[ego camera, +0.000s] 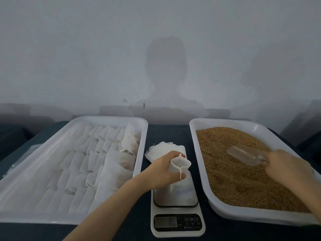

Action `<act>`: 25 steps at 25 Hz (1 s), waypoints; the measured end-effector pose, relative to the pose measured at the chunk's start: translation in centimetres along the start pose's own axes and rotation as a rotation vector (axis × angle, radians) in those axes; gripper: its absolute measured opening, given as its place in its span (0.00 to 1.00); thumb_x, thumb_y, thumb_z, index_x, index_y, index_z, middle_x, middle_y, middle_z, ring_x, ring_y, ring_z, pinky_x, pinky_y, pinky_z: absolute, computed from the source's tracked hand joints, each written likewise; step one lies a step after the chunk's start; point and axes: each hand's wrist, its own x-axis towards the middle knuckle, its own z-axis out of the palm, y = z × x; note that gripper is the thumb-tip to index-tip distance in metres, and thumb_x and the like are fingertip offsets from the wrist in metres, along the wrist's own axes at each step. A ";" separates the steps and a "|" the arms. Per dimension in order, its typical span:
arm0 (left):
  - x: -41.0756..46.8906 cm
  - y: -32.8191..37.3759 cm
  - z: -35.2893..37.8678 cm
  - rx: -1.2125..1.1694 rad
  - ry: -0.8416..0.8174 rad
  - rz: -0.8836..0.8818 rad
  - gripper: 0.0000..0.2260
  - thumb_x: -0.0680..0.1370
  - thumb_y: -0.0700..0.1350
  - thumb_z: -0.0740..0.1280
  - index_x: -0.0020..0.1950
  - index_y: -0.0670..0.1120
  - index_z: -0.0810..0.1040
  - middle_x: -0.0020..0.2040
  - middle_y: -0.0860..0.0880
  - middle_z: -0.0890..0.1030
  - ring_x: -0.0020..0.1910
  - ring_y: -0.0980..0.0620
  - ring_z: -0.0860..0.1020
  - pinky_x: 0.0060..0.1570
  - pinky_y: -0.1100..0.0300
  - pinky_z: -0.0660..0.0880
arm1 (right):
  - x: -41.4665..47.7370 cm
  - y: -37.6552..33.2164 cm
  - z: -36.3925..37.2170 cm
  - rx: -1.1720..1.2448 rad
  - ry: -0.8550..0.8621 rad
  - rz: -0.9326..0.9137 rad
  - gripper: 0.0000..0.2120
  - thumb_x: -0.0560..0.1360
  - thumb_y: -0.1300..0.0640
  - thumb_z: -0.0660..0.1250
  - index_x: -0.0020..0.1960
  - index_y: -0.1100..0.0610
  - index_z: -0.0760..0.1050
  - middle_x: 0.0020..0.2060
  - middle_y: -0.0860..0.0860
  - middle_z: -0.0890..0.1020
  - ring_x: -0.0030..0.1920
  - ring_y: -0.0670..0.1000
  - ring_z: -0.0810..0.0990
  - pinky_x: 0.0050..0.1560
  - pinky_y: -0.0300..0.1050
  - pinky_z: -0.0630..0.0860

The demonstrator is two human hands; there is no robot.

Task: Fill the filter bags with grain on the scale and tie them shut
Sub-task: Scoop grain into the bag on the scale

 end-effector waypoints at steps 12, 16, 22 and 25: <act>0.2 -0.5 0.0 -0.007 -0.056 -0.049 0.23 0.73 0.49 0.72 0.66 0.57 0.68 0.61 0.53 0.74 0.58 0.50 0.75 0.60 0.52 0.76 | 4.8 -3.1 2.1 0.143 -0.103 -0.001 0.18 0.75 0.59 0.57 0.57 0.39 0.74 0.44 0.45 0.79 0.39 0.45 0.76 0.34 0.41 0.76; 0.3 -0.7 -0.1 -0.016 -0.053 -0.038 0.23 0.73 0.48 0.72 0.66 0.56 0.69 0.60 0.52 0.75 0.57 0.50 0.76 0.60 0.51 0.76 | 4.5 -1.9 2.8 0.411 -0.157 -0.002 0.13 0.77 0.51 0.62 0.60 0.39 0.75 0.46 0.45 0.81 0.39 0.44 0.77 0.38 0.42 0.76; 0.3 -0.6 -0.1 -0.032 -0.063 -0.013 0.21 0.73 0.48 0.72 0.64 0.55 0.70 0.57 0.54 0.76 0.55 0.52 0.76 0.59 0.52 0.77 | 2.2 -0.2 2.5 0.640 -0.177 0.016 0.19 0.74 0.49 0.68 0.64 0.42 0.73 0.60 0.47 0.79 0.52 0.49 0.77 0.54 0.49 0.73; 0.3 -0.5 -0.1 -0.040 -0.071 -0.003 0.21 0.74 0.47 0.72 0.64 0.55 0.70 0.57 0.53 0.75 0.55 0.51 0.76 0.58 0.53 0.77 | 0.9 0.4 1.9 0.653 -0.179 -0.023 0.18 0.74 0.49 0.68 0.63 0.41 0.73 0.62 0.47 0.77 0.57 0.51 0.77 0.59 0.53 0.71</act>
